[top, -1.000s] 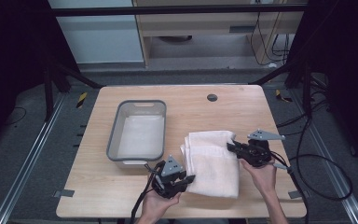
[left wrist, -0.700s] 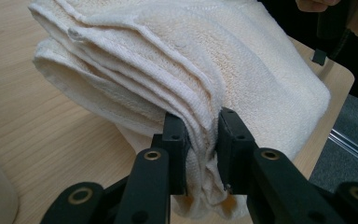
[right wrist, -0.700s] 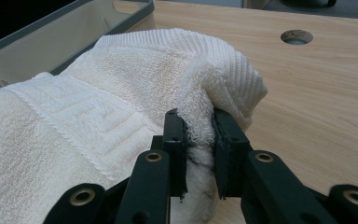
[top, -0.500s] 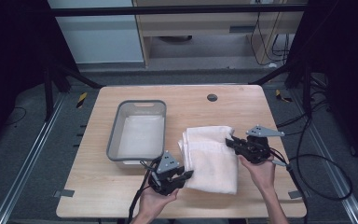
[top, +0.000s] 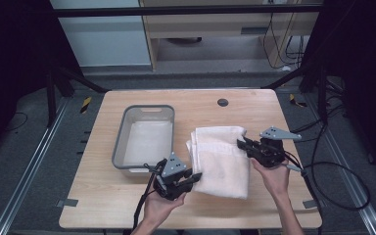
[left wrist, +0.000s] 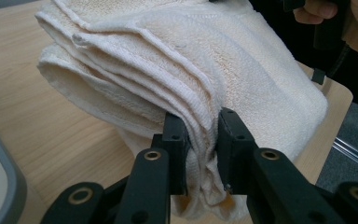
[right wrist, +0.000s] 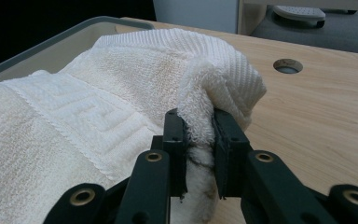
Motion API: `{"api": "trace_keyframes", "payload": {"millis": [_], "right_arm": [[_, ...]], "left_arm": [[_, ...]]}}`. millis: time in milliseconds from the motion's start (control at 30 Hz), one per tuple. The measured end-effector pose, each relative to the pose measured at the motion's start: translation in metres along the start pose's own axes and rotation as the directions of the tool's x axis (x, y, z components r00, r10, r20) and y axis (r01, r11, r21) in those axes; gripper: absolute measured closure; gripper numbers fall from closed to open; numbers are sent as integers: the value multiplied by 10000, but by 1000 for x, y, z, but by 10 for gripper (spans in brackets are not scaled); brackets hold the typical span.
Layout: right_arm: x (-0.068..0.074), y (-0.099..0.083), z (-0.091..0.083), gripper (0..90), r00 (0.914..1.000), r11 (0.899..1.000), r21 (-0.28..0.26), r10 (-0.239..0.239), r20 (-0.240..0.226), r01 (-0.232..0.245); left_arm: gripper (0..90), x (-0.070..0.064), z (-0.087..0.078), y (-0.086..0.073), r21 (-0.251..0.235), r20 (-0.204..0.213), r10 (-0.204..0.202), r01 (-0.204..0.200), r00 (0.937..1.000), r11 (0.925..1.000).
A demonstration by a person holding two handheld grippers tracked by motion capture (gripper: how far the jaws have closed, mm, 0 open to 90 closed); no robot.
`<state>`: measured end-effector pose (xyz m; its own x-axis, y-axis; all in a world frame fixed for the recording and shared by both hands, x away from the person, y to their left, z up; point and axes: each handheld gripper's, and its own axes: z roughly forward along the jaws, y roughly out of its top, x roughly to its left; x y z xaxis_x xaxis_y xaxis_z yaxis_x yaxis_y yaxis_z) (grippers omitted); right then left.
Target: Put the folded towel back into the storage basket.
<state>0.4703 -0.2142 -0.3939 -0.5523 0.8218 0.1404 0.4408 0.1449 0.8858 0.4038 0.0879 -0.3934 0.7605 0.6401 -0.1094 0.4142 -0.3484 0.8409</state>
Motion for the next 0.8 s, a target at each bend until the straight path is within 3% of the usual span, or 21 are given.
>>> {"api": "trace_keyframes", "payload": {"millis": [400, 800], "right_arm": [[7, 21, -2, 772, 9996, 9989, -412, -230, 134, 235], [19, 41, 3, 772, 9986, 9964, -675, -503, 165, 513]], "left_arm": [[745, 6, -12, 14, -285, -252, 154, -161, 9996, 9995], [745, 17, -27, 21, -565, -545, 32, -63, 9985, 9984]]}}
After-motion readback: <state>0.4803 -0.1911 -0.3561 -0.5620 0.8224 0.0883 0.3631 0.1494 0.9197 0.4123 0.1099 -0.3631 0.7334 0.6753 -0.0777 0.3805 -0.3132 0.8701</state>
